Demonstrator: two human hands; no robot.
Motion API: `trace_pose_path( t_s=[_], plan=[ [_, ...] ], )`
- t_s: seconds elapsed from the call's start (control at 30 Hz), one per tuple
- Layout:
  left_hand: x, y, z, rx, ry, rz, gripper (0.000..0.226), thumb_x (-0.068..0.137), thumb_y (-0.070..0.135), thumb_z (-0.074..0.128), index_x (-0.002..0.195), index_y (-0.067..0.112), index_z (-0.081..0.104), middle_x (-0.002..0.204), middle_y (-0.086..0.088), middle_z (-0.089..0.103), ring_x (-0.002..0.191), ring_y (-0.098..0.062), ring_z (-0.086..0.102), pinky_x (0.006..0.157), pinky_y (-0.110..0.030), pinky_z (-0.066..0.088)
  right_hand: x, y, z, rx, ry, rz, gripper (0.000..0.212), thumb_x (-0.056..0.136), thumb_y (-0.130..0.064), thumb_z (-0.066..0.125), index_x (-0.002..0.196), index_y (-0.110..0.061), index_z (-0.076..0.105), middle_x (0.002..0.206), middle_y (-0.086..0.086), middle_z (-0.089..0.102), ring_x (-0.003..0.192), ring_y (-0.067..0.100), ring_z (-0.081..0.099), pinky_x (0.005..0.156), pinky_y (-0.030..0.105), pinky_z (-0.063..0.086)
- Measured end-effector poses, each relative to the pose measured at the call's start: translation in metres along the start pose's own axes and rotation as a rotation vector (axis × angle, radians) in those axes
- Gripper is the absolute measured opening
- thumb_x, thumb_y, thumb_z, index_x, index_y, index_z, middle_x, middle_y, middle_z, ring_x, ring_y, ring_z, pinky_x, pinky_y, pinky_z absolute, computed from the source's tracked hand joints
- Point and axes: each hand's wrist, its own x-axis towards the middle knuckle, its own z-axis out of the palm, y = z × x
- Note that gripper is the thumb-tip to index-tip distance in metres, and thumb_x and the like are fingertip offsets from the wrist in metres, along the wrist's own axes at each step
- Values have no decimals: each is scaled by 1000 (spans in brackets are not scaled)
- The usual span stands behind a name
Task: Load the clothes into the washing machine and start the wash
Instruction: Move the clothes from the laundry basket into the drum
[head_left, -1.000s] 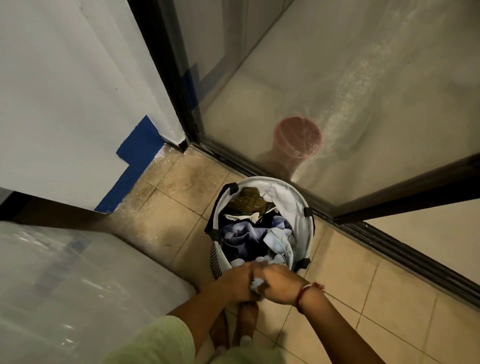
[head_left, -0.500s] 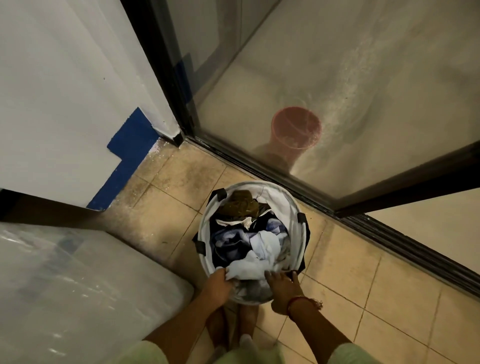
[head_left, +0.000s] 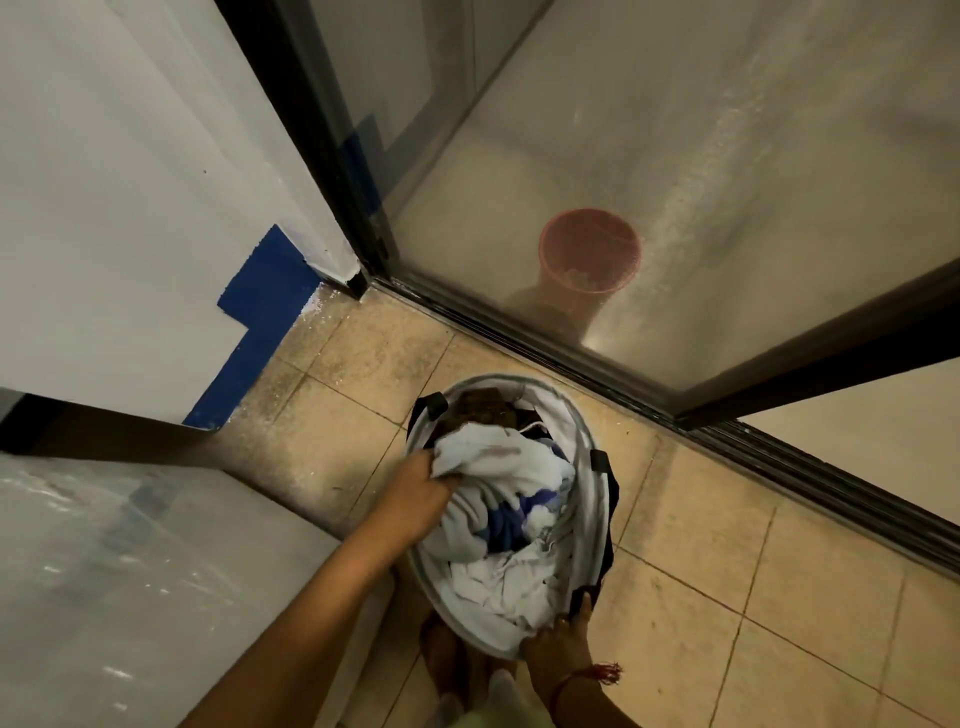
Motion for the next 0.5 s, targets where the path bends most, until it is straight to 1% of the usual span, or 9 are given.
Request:
trace_pose_path(
  t_s=[0.07,0.1,0.13,0.17,0.2,0.27,0.33,0.4,0.5],
  plan=[
    [-16,28,-18,-67,56,75,16,94,5,47,102,16,56,87,10,58,83,-10,56,67,-15,44,5,11,41,-35,-143,106,56,6,-50,83,26,-34,33,26,-21,33,41,4,57,115,47,2],
    [-23,41,-28,-108,82,114,19,94,3,47,95,20,55,83,13,56,78,-5,55,65,-13,44,5,10,38,-70,-262,196,38,17,-61,77,32,-35,53,36,-23,50,53,-5,60,117,49,-8],
    [-29,53,-38,-152,95,143,24,93,1,47,89,24,54,82,14,56,76,-1,55,64,-13,46,4,9,38,-87,-441,300,41,34,-69,68,51,-32,71,53,-21,64,69,-10,62,115,52,-16],
    [-35,62,-48,-187,94,167,28,93,1,47,85,28,53,81,15,56,74,1,55,62,-14,48,2,7,29,-38,-600,367,49,60,-67,55,79,-28,77,78,-15,73,91,-7,62,113,56,-19],
    [-40,70,-57,-182,73,184,31,93,3,47,83,32,53,82,15,57,73,3,57,61,-14,51,-2,0,9,-85,-641,355,52,83,-52,39,107,-19,71,108,-2,71,116,7,54,110,58,-22],
    [-50,82,-68,-50,-49,194,24,93,11,52,88,33,56,87,11,62,79,-1,62,68,-21,55,-12,-4,-18,-121,-500,241,65,91,-37,7,138,-12,44,143,9,45,140,26,27,103,60,-29],
    [-63,89,-70,74,-172,173,16,92,15,54,89,31,57,89,11,62,81,-3,64,70,-18,55,-13,-10,-40,-51,-469,136,53,97,-35,20,147,-19,28,153,6,29,145,29,16,113,56,-16],
    [-80,90,-67,102,-208,175,26,92,16,54,79,37,47,82,21,53,71,14,59,61,-5,48,-12,-13,-58,202,-395,172,61,92,-44,37,148,-25,22,155,4,24,144,27,20,119,40,9],
    [-107,93,-65,136,-183,170,32,93,15,54,74,38,42,78,23,48,63,30,49,59,1,43,-5,-24,-95,494,-78,258,90,67,-60,20,145,-17,29,146,8,41,131,25,43,107,29,33]
  ],
)
